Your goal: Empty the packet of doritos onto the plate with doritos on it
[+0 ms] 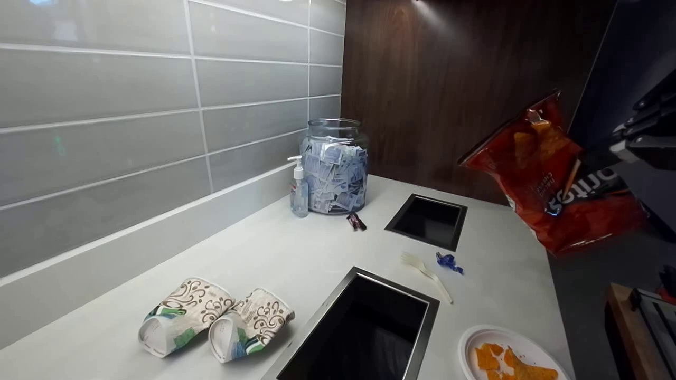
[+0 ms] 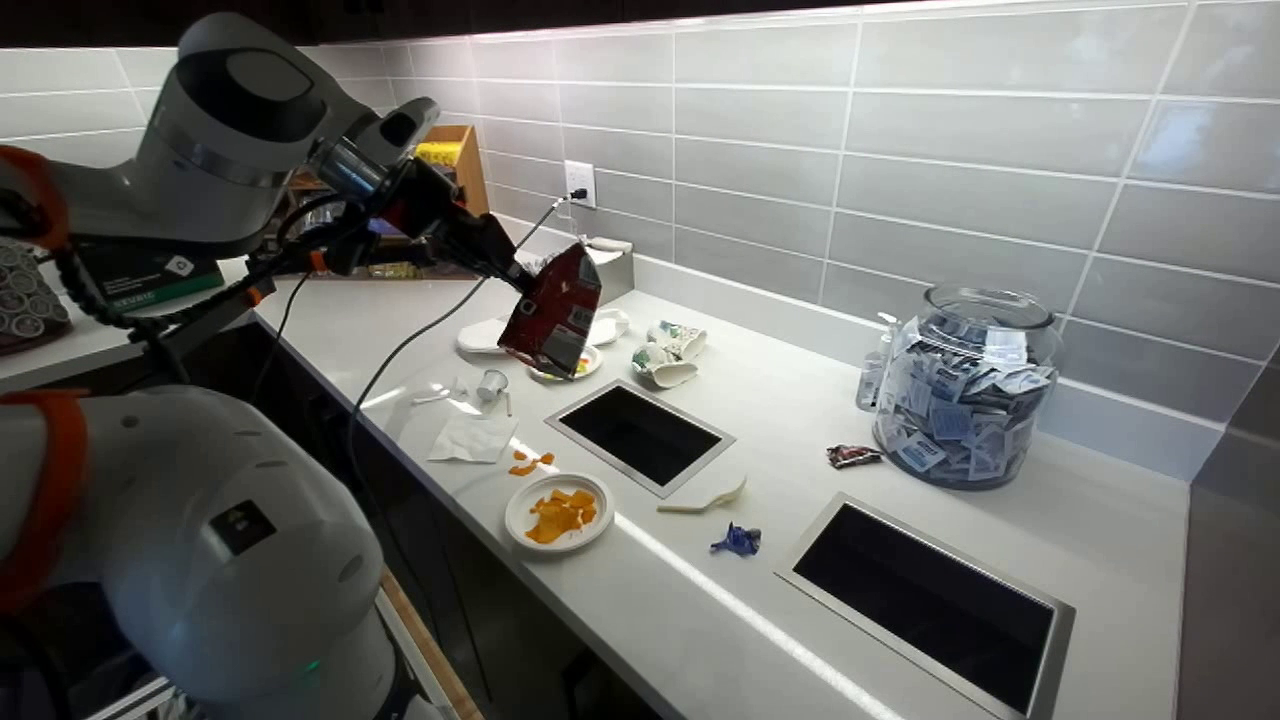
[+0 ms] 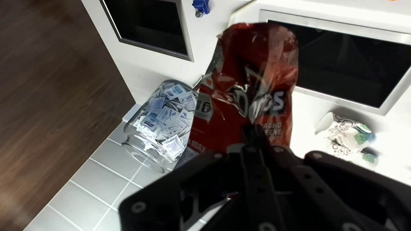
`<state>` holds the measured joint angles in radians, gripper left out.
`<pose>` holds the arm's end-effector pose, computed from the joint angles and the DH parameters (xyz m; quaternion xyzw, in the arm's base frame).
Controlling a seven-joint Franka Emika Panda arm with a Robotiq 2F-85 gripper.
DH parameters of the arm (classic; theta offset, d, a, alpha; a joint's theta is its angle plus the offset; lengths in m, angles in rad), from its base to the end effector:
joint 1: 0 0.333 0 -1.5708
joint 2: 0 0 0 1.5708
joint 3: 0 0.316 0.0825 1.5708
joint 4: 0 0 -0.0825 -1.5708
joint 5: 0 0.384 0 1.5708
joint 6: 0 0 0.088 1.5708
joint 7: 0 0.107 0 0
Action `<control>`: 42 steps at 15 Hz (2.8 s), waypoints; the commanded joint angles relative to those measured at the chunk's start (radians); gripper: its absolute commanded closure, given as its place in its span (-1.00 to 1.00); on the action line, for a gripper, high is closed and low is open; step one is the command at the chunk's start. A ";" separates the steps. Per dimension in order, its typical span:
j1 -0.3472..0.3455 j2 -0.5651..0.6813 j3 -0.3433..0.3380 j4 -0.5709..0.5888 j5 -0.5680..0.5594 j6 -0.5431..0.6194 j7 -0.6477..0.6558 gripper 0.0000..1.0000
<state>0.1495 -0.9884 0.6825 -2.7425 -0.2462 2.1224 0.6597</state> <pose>0.2280 0.2288 0.4662 0.9194 0.0413 0.3022 0.2483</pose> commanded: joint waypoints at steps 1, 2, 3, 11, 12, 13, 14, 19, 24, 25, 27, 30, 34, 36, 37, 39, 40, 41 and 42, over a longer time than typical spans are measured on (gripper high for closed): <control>0.026 0.023 -0.048 0.002 0.028 0.005 -0.043 1.00; 0.031 0.025 -0.066 0.002 0.032 0.011 -0.063 1.00; 0.035 0.028 -0.085 0.002 0.038 0.006 -0.082 1.00; 0.093 0.084 -0.287 0.024 0.161 -0.069 -0.315 1.00; 0.094 0.092 -0.303 0.030 0.174 -0.095 -0.336 1.00; 0.095 0.101 -0.318 0.038 0.185 -0.122 -0.354 1.00; 0.094 0.112 -0.331 0.049 0.194 -0.153 -0.372 1.00; 0.080 0.149 -0.378 0.095 0.216 -0.308 -0.427 1.00; 0.069 0.198 -0.428 0.104 0.215 -0.393 -0.476 1.00; 0.058 0.205 -0.435 0.097 0.203 -0.399 -0.478 1.00; 0.031 0.232 -0.440 0.085 0.171 -0.386 -0.472 1.00; -0.004 0.276 -0.449 0.062 0.129 -0.352 -0.466 1.00; -0.043 0.343 -0.462 0.043 0.061 -0.289 -0.458 1.00; -0.059 0.377 -0.472 0.032 0.030 -0.225 -0.452 1.00; -0.069 0.391 -0.475 0.024 0.013 -0.194 -0.447 1.00; -0.093 0.421 -0.478 0.008 -0.027 -0.124 -0.427 1.00; -0.104 0.435 -0.477 0.000 -0.050 -0.086 -0.416 1.00; -0.117 0.453 -0.475 -0.008 -0.073 -0.048 -0.401 1.00; -0.129 0.471 -0.475 -0.015 -0.089 -0.014 -0.387 1.00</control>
<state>0.0493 -0.5709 0.2082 -2.7321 -0.2732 2.0138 0.2234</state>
